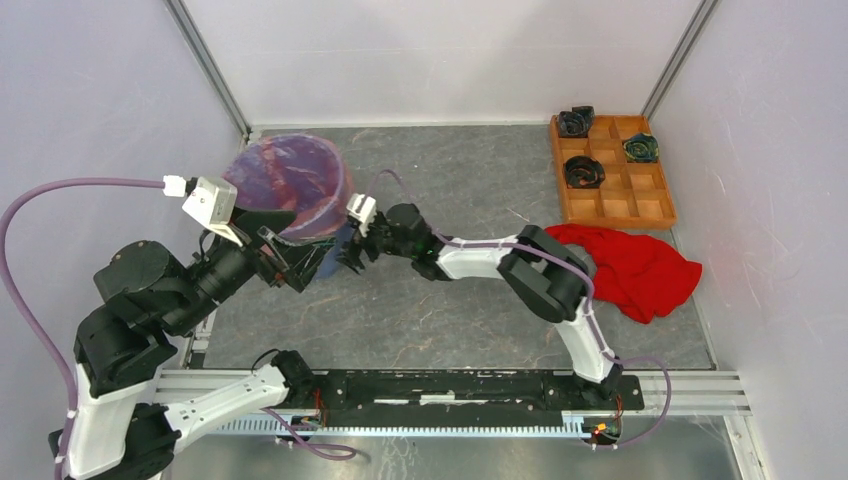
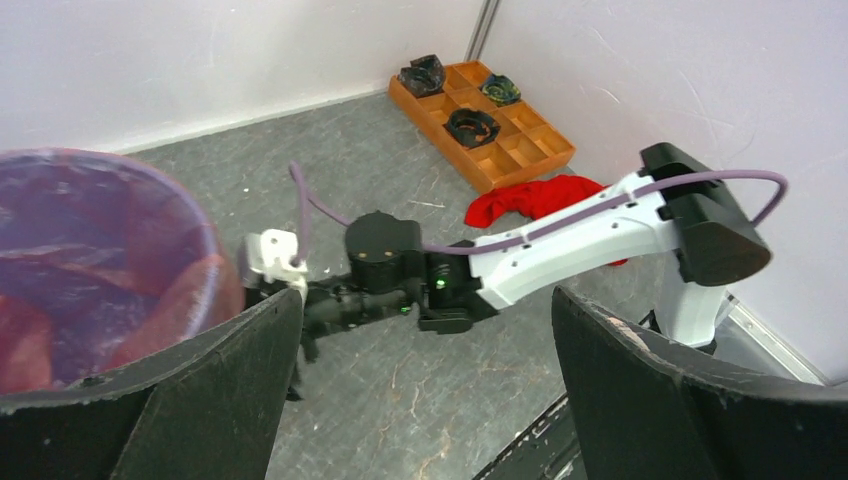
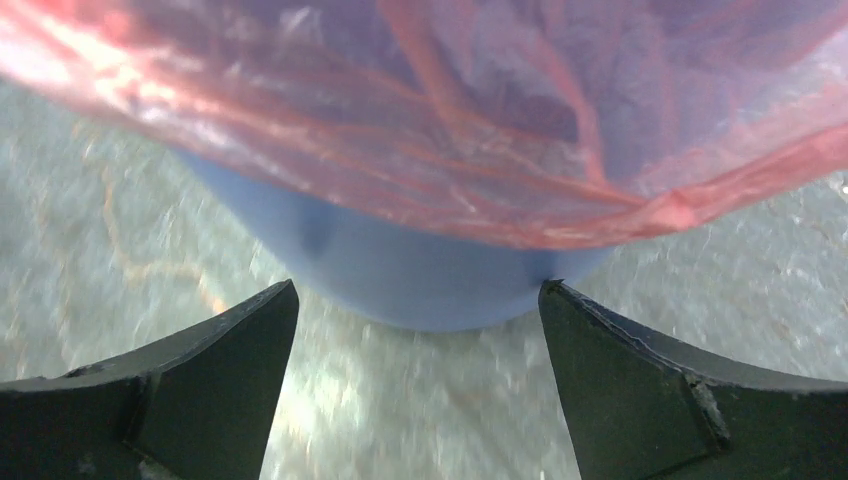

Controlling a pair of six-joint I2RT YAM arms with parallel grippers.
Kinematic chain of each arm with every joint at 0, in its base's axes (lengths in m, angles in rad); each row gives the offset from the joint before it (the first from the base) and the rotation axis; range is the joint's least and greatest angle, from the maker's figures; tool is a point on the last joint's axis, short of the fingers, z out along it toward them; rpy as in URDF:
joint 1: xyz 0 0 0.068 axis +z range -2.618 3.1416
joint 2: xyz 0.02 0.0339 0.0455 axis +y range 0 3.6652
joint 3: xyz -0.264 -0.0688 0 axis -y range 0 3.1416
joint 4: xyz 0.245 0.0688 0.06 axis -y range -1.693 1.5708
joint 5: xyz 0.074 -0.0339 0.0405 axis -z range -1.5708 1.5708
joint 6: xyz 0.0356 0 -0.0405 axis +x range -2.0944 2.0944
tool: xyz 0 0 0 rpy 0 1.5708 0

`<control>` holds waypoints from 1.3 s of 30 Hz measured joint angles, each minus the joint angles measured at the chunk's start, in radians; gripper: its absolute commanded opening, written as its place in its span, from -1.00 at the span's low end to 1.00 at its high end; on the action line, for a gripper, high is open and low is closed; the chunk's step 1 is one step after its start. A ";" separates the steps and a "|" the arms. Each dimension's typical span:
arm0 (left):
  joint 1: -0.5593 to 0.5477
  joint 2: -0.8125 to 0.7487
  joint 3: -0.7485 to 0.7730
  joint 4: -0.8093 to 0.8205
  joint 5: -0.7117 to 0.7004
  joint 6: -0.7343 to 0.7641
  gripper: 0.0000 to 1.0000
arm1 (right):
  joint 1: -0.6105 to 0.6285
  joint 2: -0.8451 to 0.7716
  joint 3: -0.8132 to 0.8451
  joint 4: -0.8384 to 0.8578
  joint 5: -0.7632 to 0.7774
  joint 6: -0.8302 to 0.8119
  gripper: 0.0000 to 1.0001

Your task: Put the trash bags into the trash bin

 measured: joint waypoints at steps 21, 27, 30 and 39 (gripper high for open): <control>0.000 -0.027 -0.088 0.026 -0.025 -0.001 1.00 | 0.020 -0.443 -0.336 -0.317 0.294 0.257 0.96; 0.000 -0.022 -0.183 0.126 -0.052 -0.001 1.00 | 0.015 -0.937 -0.439 -0.598 0.430 0.217 0.96; 0.000 -0.006 -0.195 0.182 -0.065 -0.001 1.00 | 0.015 -1.136 -0.432 -0.761 0.506 0.203 0.96; 0.000 0.029 -0.211 0.305 -0.090 -0.001 1.00 | 0.015 -1.471 -0.287 -0.983 0.729 0.213 0.96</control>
